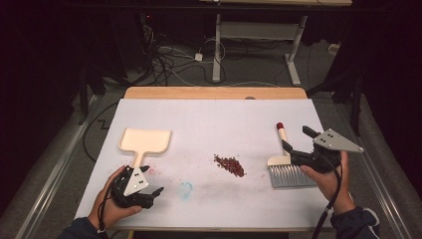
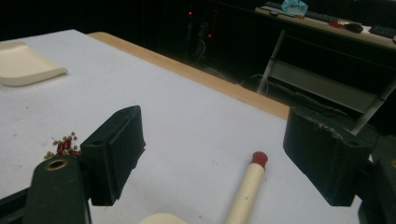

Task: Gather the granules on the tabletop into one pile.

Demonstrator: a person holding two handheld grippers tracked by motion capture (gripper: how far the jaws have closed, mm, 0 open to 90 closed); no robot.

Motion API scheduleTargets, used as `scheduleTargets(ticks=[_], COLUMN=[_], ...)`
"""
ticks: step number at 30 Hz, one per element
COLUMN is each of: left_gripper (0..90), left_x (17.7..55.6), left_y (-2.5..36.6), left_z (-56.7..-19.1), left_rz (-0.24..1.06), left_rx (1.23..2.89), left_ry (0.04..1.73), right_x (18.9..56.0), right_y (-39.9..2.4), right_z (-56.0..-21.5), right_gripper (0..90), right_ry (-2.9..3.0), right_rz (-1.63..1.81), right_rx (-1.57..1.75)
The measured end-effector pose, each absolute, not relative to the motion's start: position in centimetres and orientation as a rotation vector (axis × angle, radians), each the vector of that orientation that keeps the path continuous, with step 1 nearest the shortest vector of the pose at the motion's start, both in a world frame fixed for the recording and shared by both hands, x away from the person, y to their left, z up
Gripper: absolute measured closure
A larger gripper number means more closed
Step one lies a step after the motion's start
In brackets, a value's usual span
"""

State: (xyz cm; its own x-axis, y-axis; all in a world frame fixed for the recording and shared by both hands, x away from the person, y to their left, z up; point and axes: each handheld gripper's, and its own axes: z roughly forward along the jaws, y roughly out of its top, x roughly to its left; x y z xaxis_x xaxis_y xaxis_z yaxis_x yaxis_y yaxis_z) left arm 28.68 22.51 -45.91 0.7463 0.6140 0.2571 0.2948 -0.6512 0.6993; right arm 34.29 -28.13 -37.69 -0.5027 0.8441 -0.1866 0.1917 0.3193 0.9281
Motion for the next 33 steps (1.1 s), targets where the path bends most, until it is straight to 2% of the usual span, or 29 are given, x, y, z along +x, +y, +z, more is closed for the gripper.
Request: scheduleTargets(ticks=[20,33], left_gripper=[18.6,18.4], left_x=[28.5,28.6], left_y=[22.4,22.0], left_z=[-46.0,-46.0], left_rz=[0.662,0.657], left_rx=[2.303,2.303], left_ry=[0.670,0.653], right_x=[31.3,29.8], right_y=[-28.2,-27.6], right_z=[-40.0,-43.8], right_gripper=[20.4,20.6], right_ry=[1.924,2.011], right_rz=[1.185,1.143], right_rx=[0.777,0.745])
